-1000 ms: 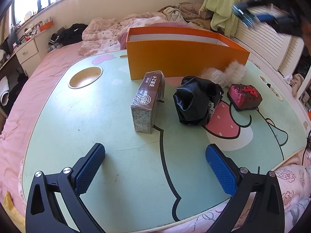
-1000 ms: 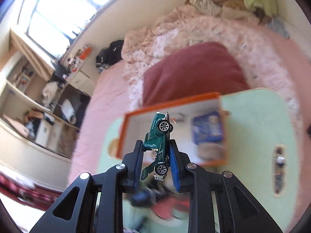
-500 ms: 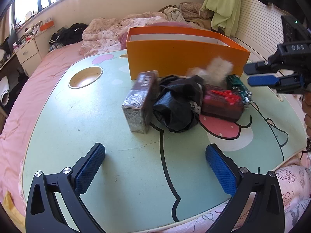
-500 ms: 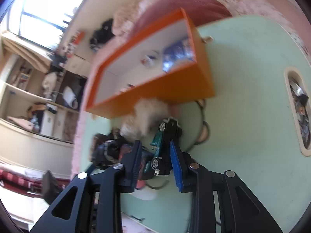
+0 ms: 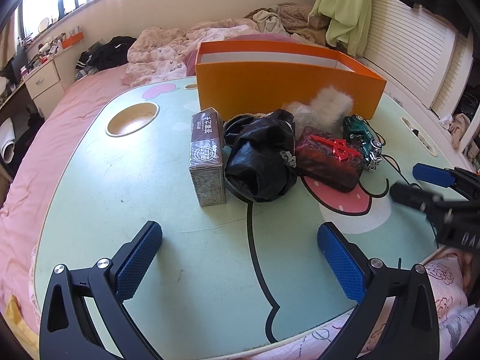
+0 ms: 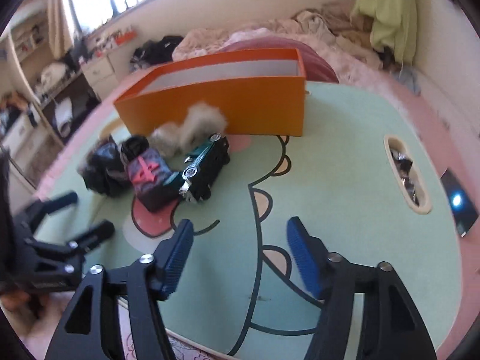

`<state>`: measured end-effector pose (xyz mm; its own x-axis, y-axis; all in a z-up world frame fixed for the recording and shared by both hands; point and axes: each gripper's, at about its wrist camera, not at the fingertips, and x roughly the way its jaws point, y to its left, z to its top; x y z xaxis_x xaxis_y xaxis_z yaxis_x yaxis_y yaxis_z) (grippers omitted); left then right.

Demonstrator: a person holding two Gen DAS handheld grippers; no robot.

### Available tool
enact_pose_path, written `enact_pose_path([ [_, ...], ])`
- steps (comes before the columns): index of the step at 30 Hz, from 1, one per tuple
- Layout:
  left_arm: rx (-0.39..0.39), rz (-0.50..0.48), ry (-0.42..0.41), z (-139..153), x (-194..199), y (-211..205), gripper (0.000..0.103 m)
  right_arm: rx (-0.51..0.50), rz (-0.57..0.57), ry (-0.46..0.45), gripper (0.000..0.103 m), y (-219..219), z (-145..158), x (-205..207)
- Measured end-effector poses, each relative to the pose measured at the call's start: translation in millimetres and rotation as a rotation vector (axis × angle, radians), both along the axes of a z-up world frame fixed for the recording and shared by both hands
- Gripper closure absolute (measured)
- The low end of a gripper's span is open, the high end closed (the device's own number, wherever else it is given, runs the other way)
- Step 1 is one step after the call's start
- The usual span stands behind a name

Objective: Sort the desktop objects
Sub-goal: 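Place green toy car on table beside red block with right tool, then grasp silver cone in orange box with left tool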

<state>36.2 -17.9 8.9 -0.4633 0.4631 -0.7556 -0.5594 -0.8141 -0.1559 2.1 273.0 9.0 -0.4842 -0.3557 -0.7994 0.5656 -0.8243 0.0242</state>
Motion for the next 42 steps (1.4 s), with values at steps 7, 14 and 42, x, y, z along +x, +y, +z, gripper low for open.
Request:
enact_pose_path([
  [7,-0.002,-0.001,0.000,0.0,-1.0,0.7,0.000,0.055,0.009,0.001,0.000,3.5,0.2,5.1],
  [14,0.031,0.105,0.112,27.8,2.6,-20.7,0.000,0.053,0.009,0.000,0.000,0.1,-1.8,4.0],
  [42,-0.145,-0.019,-0.349,29.9,-195.3,203.0,0.062,0.037,0.018,0.007,0.000,-14.2,-4.8,7.7],
])
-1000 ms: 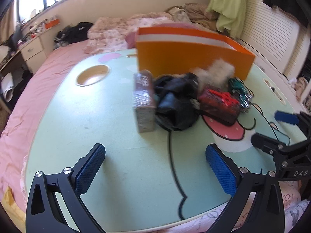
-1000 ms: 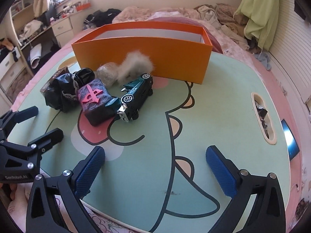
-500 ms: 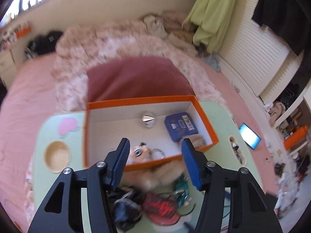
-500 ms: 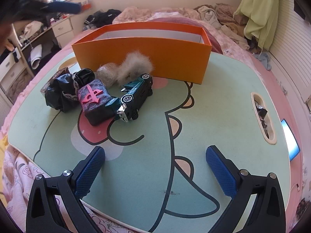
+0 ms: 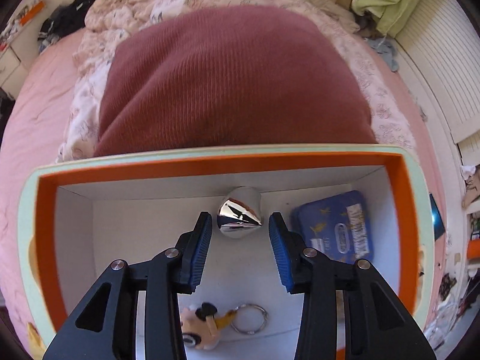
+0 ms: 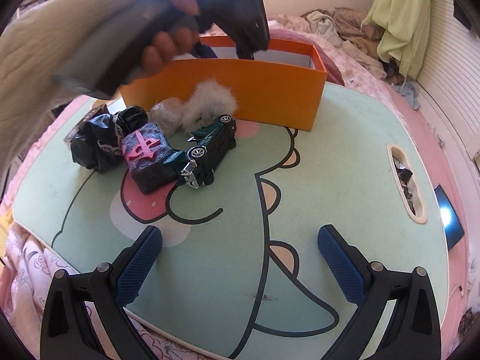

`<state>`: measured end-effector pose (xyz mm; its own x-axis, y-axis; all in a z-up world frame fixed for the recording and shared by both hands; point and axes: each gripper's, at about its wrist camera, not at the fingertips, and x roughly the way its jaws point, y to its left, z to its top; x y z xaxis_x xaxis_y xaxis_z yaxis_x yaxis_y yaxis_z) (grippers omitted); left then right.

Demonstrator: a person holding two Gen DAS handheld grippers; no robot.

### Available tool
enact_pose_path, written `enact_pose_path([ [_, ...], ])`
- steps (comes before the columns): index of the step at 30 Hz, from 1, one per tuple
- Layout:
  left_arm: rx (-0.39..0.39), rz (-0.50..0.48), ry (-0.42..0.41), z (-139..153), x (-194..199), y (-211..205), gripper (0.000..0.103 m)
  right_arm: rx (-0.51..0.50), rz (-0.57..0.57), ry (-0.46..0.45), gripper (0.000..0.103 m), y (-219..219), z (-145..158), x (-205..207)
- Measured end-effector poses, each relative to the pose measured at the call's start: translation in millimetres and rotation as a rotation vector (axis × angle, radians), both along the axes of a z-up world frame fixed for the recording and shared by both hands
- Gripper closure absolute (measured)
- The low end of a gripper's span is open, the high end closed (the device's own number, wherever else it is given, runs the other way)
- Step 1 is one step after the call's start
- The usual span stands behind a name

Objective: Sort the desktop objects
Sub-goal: 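Grasp silver cone in orange box with left tool, then carry silver cone out and set it among items with left tool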

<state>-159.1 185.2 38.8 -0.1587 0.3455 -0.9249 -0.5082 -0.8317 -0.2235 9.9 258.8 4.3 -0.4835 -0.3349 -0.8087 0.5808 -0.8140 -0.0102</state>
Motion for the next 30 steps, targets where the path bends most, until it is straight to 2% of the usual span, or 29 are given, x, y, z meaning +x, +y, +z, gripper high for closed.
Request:
enact_pose_path([
  [2,-0.013,-0.011,0.059,3.8,-0.1,-1.2,0.072,-0.002,0.001,0.001,0.000,-1.0,-0.3,0.1],
  [4,-0.027,-0.001,0.123,10.2,4.6,-8.9,0.072,-0.004,0.001,0.000,0.000,-1.5,-0.5,0.7],
  [6,0.027,-0.006,0.175,22.1,16.3,-22.2,0.072,-0.004,0.001,0.000,0.000,-1.5,-0.4,0.4],
  [13,0.259,-0.074,0.239,77.7,91.7,-105.2,0.071,-0.004,0.001,0.000,0.000,-2.1,-0.8,0.0],
  [16,0.343,-0.098,0.199,79.1,113.5,-132.3,0.071,-0.004,0.001,0.000,0.000,-1.6,-1.0,0.1],
  [18,0.367,-0.127,0.152,70.6,118.8,-132.0,0.071,-0.004,0.001,0.001,0.000,-1.7,-1.1,0.3],
  [23,0.327,-0.116,0.123,44.8,125.7,-114.8,0.071,-0.006,0.002,0.001,0.000,-1.5,-1.2,0.6],
  [25,0.376,-0.111,0.098,41.7,125.0,-118.1,0.071,-0.006,0.002,0.001,0.000,-1.6,-1.2,0.5],
  [28,0.443,-0.101,0.106,46.2,129.3,-134.9,0.057,-0.005,0.001,0.001,0.000,-1.7,-1.3,0.3],
  [30,0.449,-0.059,0.155,49.8,137.6,-152.1,0.030,-0.005,0.001,0.001,0.000,-1.4,-1.4,0.2],
])
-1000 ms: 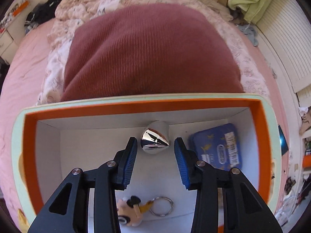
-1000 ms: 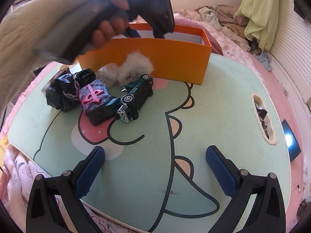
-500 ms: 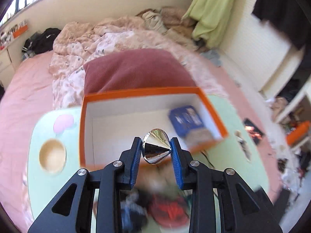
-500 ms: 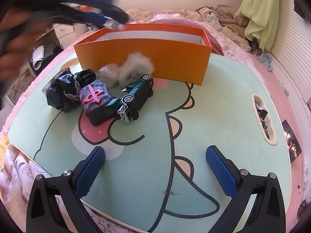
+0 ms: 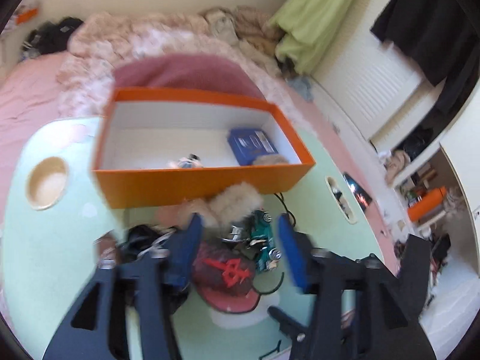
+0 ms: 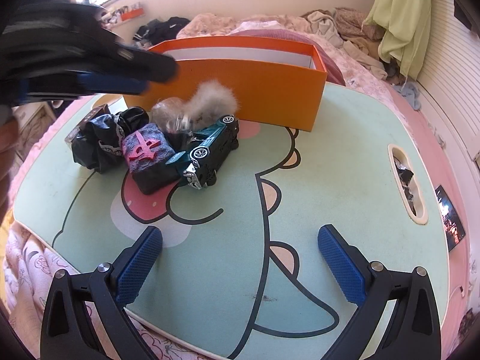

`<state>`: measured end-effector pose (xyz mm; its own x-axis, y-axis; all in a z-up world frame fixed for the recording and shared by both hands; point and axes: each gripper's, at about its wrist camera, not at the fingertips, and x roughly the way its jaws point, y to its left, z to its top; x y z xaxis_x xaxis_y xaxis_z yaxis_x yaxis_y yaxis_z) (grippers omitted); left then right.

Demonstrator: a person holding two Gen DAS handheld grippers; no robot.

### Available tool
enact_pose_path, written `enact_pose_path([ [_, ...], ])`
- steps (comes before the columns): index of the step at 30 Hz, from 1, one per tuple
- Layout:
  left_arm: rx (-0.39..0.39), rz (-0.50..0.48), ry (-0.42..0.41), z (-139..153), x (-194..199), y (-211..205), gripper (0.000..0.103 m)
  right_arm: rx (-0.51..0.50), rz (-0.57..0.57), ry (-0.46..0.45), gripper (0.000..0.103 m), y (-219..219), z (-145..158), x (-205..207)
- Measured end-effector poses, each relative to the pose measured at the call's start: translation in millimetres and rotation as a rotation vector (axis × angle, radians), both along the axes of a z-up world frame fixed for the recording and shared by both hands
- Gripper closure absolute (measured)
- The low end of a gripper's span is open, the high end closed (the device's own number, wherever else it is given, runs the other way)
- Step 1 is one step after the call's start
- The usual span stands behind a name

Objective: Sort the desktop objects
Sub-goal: 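Carry silver cone out and set it among items with left tool, then reach right tool into orange box toward blue tin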

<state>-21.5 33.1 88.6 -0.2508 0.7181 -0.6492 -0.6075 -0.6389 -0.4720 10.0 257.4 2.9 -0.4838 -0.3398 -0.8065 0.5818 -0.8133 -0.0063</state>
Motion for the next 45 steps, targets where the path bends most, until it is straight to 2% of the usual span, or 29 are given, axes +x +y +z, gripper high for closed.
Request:
enact_pose_path([
  [2,-0.013,0.092,0.051,1.3,12.5,-23.8,0.023,0.000,0.000,0.000,0.000,0.0,-0.1,0.1],
  [5,-0.057,0.178,0.116,-8.4,37.2,-52.1,0.022,0.000,0.000,0.000,0.000,0.0,-0.1,0.0],
  [7,-0.111,0.201,0.148,-25.8,49.2,-59.8,0.020,0.000,0.000,0.000,0.000,0.1,-0.2,-0.2],
  [9,-0.176,0.185,0.160,-50.4,54.3,-56.3,0.020,-0.001,0.000,0.000,0.000,0.2,-0.3,-0.1],
  [11,-0.259,0.188,0.134,-77.4,51.7,-51.9,0.019,-0.001,0.001,-0.001,0.000,0.3,-0.3,-0.3],
  [12,-0.301,0.208,0.188,-77.9,54.0,-47.7,0.018,0.002,0.001,0.001,0.000,0.1,-0.6,-0.1],
  [13,-0.298,0.191,0.182,-78.8,52.6,-45.1,0.018,0.002,0.000,0.002,0.000,-0.2,-0.7,0.5],
  [14,-0.294,0.176,0.178,-80.0,50.7,-42.5,0.012,0.000,0.000,0.001,0.000,-0.1,-1.2,0.6],
  [15,-0.296,0.167,0.177,-81.4,50.0,-41.1,0.000,-0.002,-0.001,-0.001,0.000,-0.1,-1.7,0.3],
  [28,-0.303,0.151,0.169,-84.5,42.5,-36.7,0.000,-0.005,0.001,0.000,0.000,1.6,-3.0,-0.9],
  [32,-0.303,0.149,0.170,-84.2,43.7,-36.2,0.000,-0.050,-0.018,-0.007,0.000,8.1,-1.3,-4.8],
  [35,-0.301,0.148,0.172,-82.5,46.8,-39.0,0.000,-0.125,-0.037,-0.043,0.002,18.1,4.0,-15.1],
  [37,-0.299,0.149,0.171,-81.7,46.4,-42.3,0.000,-0.197,-0.052,-0.088,0.021,26.7,10.6,-23.6],
  [38,-0.297,0.150,0.171,-80.6,48.7,-47.1,0.000,-0.273,-0.047,-0.123,0.045,33.1,18.7,-30.4],
  [39,-0.297,0.150,0.172,-80.2,49.1,-47.3,0.000,-0.335,-0.049,-0.139,0.057,37.7,27.8,-37.1],
  [41,-0.297,0.148,0.172,-80.7,49.1,-47.5,0.000,-0.435,-0.103,-0.107,0.057,47.6,58.2,-54.9],
  [42,-0.296,0.147,0.173,-80.4,49.6,-48.5,0.000,-0.445,-0.119,-0.087,0.055,47.3,72.1,-63.7],
  [43,-0.296,0.147,0.173,-80.6,48.9,-49.2,0.000,-0.428,-0.119,-0.071,0.052,41.3,89.5,-77.7],
  [44,-0.295,0.147,0.173,-79.9,50.2,-50.0,0.000,-0.389,-0.110,-0.079,0.041,32.7,100.3,-91.5],
  [45,-0.295,0.146,0.174,-79.9,50.2,-49.9,0.000,-0.348,-0.102,-0.090,0.037,22.7,108.2,-103.0],
])
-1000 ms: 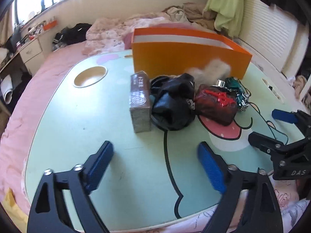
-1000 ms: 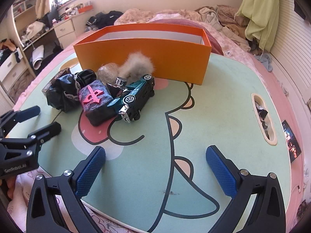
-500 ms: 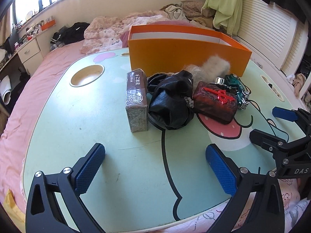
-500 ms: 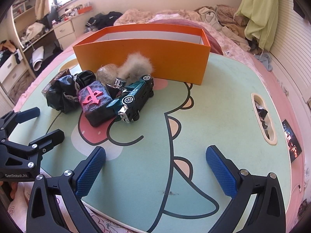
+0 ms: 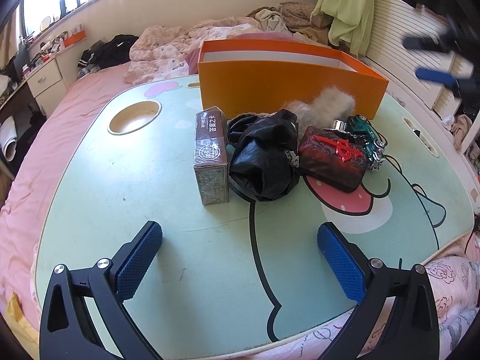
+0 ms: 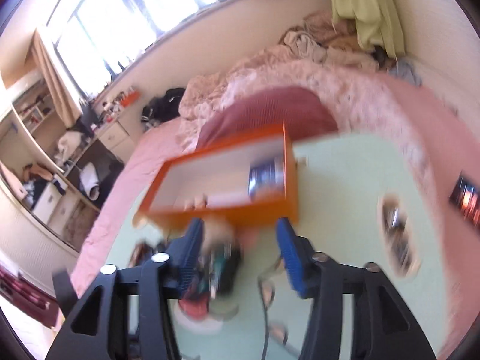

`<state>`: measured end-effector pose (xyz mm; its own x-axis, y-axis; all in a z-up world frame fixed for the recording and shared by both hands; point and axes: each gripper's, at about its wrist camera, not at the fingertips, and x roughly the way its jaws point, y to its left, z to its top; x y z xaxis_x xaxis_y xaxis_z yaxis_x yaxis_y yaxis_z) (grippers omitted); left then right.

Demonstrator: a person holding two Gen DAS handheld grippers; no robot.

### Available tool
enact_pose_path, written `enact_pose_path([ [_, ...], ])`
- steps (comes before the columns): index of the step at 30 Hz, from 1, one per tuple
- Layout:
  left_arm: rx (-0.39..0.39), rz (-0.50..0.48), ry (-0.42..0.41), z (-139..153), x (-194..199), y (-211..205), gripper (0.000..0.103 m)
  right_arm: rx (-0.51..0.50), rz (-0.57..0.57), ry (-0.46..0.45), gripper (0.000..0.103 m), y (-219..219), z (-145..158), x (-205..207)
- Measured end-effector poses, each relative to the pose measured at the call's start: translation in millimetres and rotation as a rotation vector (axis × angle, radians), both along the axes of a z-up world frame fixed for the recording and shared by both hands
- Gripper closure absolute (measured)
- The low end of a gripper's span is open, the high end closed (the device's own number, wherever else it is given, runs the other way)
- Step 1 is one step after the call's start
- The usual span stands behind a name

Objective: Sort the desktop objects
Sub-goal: 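Reach right tool into orange box toward blue tin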

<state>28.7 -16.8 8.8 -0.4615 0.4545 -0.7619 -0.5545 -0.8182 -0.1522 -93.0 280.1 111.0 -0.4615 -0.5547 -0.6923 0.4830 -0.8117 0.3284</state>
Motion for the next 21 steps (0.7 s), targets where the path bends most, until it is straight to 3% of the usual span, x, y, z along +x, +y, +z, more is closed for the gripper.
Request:
enact_pose_path([
  [5,0.002,-0.001,0.002,0.1,-0.3,-0.1,0.000,0.243,0.092,-0.094,0.037,-68.8,7.0,-59.4],
  [11,0.004,-0.003,0.005,0.0,1.2,1.6,0.000,0.454,0.066,-0.244,0.037,-116.0,-47.8,-105.1],
  [17,0.012,-0.007,0.010,-0.8,1.3,1.2,0.000,0.741,0.023,-0.225,0.039,-148.7,-79.9,-120.2],
  [19,0.014,-0.009,0.011,-1.0,1.5,1.1,0.000,0.784,0.000,-0.248,0.039,-154.1,-93.7,-125.9],
  [21,0.015,-0.012,0.015,-1.1,1.2,0.7,0.000,0.800,-0.045,-0.233,0.027,-155.4,-101.3,-128.3],
])
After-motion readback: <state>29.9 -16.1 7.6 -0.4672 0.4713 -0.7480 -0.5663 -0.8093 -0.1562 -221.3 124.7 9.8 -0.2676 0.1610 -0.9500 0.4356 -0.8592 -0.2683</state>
